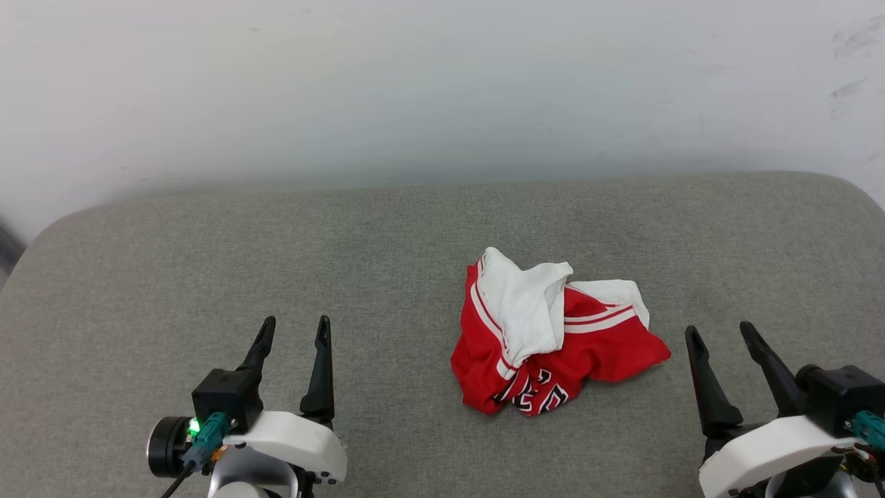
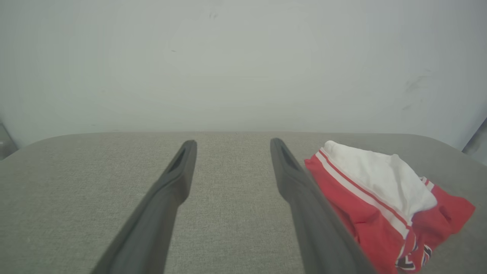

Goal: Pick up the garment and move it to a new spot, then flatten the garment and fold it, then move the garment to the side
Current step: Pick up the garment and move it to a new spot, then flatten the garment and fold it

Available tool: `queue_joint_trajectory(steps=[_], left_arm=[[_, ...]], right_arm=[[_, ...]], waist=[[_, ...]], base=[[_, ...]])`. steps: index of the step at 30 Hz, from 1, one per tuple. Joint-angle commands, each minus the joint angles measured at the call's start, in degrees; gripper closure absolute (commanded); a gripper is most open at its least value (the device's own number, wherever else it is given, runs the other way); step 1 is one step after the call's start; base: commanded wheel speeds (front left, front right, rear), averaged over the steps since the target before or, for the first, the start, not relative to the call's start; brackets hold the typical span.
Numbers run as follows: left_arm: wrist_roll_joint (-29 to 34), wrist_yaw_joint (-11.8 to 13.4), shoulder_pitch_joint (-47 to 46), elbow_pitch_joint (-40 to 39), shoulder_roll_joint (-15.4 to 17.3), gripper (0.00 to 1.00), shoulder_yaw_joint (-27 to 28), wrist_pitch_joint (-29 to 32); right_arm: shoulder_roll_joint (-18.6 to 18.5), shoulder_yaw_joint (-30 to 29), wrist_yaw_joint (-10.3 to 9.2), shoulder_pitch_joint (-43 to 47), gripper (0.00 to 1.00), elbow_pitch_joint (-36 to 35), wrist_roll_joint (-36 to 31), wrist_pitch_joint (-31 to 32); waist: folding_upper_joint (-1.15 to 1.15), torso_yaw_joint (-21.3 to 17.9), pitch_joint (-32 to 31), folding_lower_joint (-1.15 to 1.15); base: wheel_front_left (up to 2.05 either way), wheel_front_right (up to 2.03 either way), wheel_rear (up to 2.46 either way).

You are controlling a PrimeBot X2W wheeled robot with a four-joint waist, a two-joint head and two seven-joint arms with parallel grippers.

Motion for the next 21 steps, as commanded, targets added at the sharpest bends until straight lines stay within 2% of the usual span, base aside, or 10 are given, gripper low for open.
queue_joint_trajectory(steps=[1, 5, 12, 15, 21], left_arm=[[0.0, 0.2, 0.4, -0.3, 0.2, 0.00, -0.1, 0.1], [0.0, 0.5, -0.3, -0.4, 0.3, 0.00, -0.2, 0.1], [0.9, -0.4, -2.7, -0.4, 0.1, 0.00, -2.0, 1.1], [1.8, -2.0, -6.6, 0.0, -1.1, 0.00, -4.7, 2.7], [1.7, -6.9, -17.8, 3.3, -4.7, 0.00, -10.0, 8.2]], right_arm=[[0.1, 0.0, -0.02, 0.4, 0.00, -0.4, 0.4, 0.0], [0.1, 0.6, -0.02, -0.3, 0.00, -0.5, 0.2, 0.2], [0.1, 0.9, -0.02, -1.2, 0.00, -0.3, 0.2, 0.0], [0.1, 1.1, -0.02, -1.5, 0.00, -0.2, 0.1, -0.2], [0.1, 0.9, -0.02, -2.6, 0.00, -0.1, 0.0, -0.4]], waist=[[0.00, 0.0, 0.1, 0.00], [0.00, 0.1, 0.3, 0.00], [0.00, -0.2, 1.0, 0.00], [0.00, -0.5, 1.5, 0.00], [0.00, -2.2, 3.5, 0.00]], base=[[0.00, 0.00, 0.00], [0.00, 0.00, 0.00], [0.00, 0.00, 0.00], [0.00, 0.00, 0.00], [0.00, 0.00, 0.00]])
